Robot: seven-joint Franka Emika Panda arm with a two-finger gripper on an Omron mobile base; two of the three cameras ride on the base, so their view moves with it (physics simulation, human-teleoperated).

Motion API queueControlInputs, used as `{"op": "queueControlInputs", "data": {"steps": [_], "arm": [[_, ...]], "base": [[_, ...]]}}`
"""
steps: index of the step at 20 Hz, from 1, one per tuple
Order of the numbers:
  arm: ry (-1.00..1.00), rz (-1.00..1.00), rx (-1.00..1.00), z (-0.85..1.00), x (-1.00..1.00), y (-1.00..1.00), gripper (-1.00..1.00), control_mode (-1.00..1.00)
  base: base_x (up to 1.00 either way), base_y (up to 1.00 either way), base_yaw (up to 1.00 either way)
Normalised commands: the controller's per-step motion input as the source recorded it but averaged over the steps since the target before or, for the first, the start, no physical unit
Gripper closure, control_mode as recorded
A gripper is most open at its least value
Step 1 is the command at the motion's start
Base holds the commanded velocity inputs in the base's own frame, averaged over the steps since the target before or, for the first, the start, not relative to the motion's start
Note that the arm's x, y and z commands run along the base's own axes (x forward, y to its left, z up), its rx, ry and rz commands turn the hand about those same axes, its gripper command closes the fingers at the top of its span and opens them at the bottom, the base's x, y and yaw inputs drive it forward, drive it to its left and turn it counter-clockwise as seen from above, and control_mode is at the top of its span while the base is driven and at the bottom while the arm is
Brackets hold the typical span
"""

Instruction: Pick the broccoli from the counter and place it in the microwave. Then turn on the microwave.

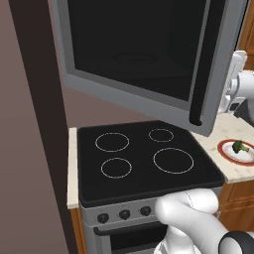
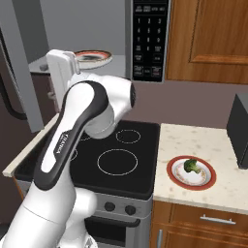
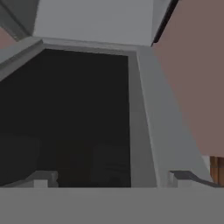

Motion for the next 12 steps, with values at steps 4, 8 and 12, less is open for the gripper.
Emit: {"op": "queueControlInputs", "data": {"steps": [4,8,12], "arm": [[0.0,0.23,0.03,0.0,-0.15,0.45,-1.0,-1.0],[0.0,0.22,0.02,0.0,-0.25,0.46,-1.0,-1.0],[0.0,0.2,0.0,0.0,-0.42,0.42,-1.0,-1.0]], "base": [[0.0,0.0,0.0],[0.0,0.0,0.0],[0.0,0.0,0.0]]}}
